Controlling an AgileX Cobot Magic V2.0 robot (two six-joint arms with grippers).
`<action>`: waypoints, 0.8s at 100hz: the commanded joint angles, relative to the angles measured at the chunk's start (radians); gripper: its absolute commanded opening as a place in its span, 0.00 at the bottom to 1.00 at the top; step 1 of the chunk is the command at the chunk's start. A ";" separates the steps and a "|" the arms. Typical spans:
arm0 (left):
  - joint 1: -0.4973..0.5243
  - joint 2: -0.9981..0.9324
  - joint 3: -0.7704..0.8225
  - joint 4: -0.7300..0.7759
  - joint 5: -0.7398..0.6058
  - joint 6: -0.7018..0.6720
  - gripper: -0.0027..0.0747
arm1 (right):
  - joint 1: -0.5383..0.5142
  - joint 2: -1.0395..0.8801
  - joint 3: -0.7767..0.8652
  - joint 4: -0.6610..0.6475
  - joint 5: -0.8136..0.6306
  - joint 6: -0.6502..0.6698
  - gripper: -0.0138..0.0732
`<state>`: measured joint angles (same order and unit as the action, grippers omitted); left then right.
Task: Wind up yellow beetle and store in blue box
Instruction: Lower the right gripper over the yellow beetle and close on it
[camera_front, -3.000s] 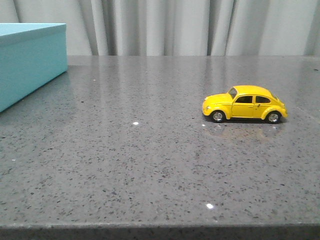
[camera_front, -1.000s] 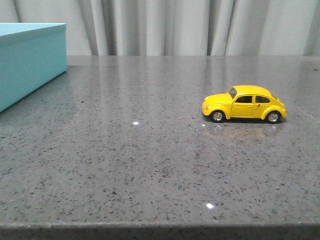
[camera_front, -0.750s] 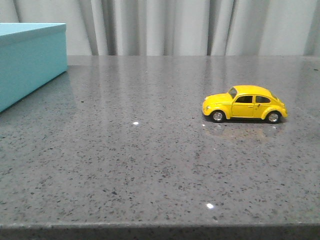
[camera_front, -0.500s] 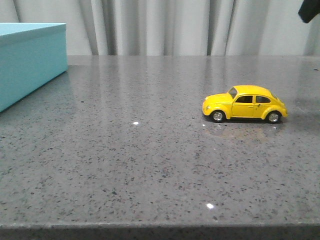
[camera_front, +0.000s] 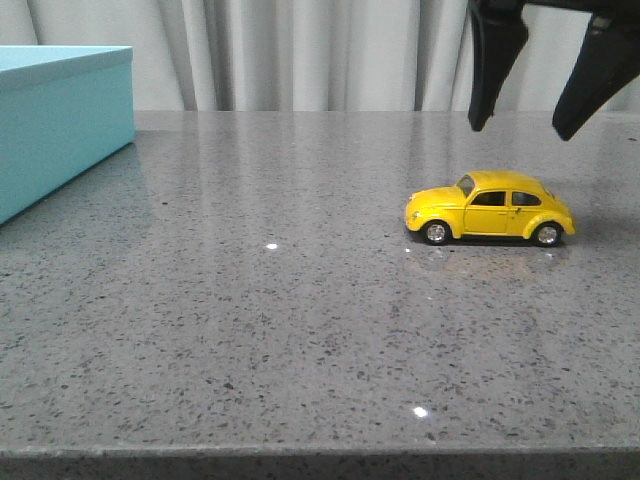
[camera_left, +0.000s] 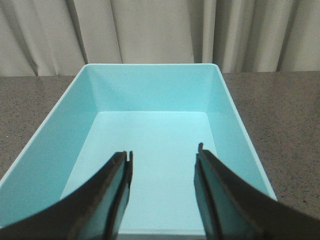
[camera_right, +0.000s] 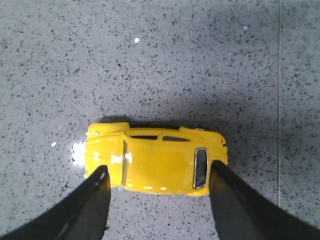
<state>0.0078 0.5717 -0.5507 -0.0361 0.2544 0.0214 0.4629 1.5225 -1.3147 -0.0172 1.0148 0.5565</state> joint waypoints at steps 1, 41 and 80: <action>-0.004 0.007 -0.035 -0.001 -0.083 -0.007 0.42 | 0.001 -0.014 -0.035 0.005 -0.032 0.020 0.67; -0.004 0.007 -0.035 -0.001 -0.083 -0.007 0.42 | 0.001 0.037 -0.035 0.017 -0.024 0.040 0.67; -0.004 0.007 -0.035 -0.001 -0.083 -0.007 0.42 | 0.001 0.079 -0.033 0.027 0.013 0.043 0.67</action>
<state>0.0078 0.5717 -0.5507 -0.0361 0.2544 0.0214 0.4629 1.6233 -1.3248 0.0101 1.0279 0.5964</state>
